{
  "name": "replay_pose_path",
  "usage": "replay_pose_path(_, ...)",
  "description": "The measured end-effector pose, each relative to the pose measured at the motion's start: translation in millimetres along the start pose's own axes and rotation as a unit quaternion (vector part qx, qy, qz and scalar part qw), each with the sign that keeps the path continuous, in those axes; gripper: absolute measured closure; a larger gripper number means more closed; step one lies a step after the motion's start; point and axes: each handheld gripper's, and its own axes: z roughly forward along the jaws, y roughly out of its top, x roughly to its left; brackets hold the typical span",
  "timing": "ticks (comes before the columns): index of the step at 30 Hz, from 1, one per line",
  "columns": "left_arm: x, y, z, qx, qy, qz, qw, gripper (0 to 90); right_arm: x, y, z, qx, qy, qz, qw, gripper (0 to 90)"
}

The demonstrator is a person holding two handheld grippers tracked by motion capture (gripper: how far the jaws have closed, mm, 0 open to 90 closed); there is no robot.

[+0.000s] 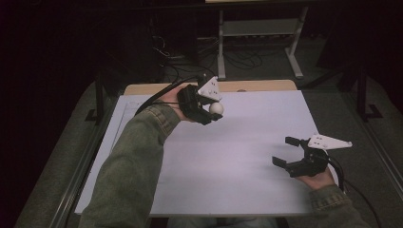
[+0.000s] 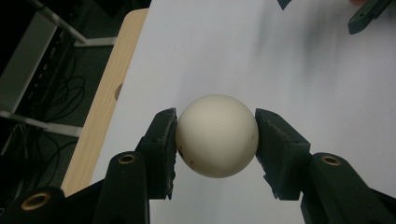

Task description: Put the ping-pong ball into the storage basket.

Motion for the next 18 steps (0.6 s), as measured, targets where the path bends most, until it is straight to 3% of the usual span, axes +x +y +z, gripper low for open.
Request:
replay_pose_path(8, -0.4, -1.6, -4.2, 0.008, 0.000, 0.004, 1.0000, 50.6, 0.5, -0.1, 0.2, 0.002, 0.000, 0.000, 1.0000, 0.0)
replay_pose_path(18, 0.9, -16.0, -15.9, 0.020, 0.010, -0.004, 0.9997, 50.6, 0.9, -0.1, 0.4, 0.002, 0.002, 0.000, 1.0000, 0.0)
